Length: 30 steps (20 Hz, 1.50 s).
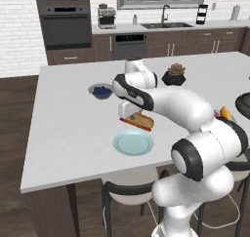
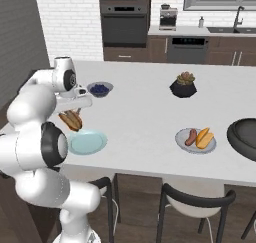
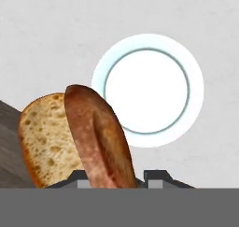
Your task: Place one bun and one sausage from the bowl on each plate.
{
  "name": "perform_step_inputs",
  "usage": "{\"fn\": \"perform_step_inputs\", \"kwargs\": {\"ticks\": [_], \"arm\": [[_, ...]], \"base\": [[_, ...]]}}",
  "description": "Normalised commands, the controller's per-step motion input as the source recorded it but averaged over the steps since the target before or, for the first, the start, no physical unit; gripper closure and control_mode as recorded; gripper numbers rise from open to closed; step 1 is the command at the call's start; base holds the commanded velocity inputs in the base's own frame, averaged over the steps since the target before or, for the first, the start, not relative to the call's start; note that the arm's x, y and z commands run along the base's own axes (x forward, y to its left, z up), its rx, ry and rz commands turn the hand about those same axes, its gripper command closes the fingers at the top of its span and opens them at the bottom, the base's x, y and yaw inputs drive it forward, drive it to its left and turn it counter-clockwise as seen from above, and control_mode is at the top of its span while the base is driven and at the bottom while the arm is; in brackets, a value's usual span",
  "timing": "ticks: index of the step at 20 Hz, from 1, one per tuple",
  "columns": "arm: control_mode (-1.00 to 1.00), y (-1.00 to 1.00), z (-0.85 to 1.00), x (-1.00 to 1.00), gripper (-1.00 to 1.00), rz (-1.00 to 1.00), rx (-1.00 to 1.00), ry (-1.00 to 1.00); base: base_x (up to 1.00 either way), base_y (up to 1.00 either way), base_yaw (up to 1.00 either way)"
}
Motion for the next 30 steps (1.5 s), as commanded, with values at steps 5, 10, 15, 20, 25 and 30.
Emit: {"fn": "perform_step_inputs", "kwargs": {"ticks": [5,10,15,20,25,30], "arm": [[-1.00,-0.23,-0.88,0.83,1.00,0.06,0.00,0.09],[-1.00,-0.33,-0.68,0.34,1.00,0.00,0.00,0.00],[-1.00,-0.07,-0.53,0.10,1.00,0.00,0.00,0.00],[-1.00,0.00,-0.34,0.11,1.00,0.00,0.00,0.00],[-1.00,-0.02,-0.17,0.24,-1.00,0.00,-0.02,0.00],[-1.00,0.00,0.01,0.00,-1.00,0.00,-0.03,-0.01]], "base": [[0.00,0.00,0.00],[0.00,0.00,0.00],[0.00,0.00,0.00],[0.00,0.00,0.00],[0.00,0.00,0.00],[0.00,0.00,0.00]]}}
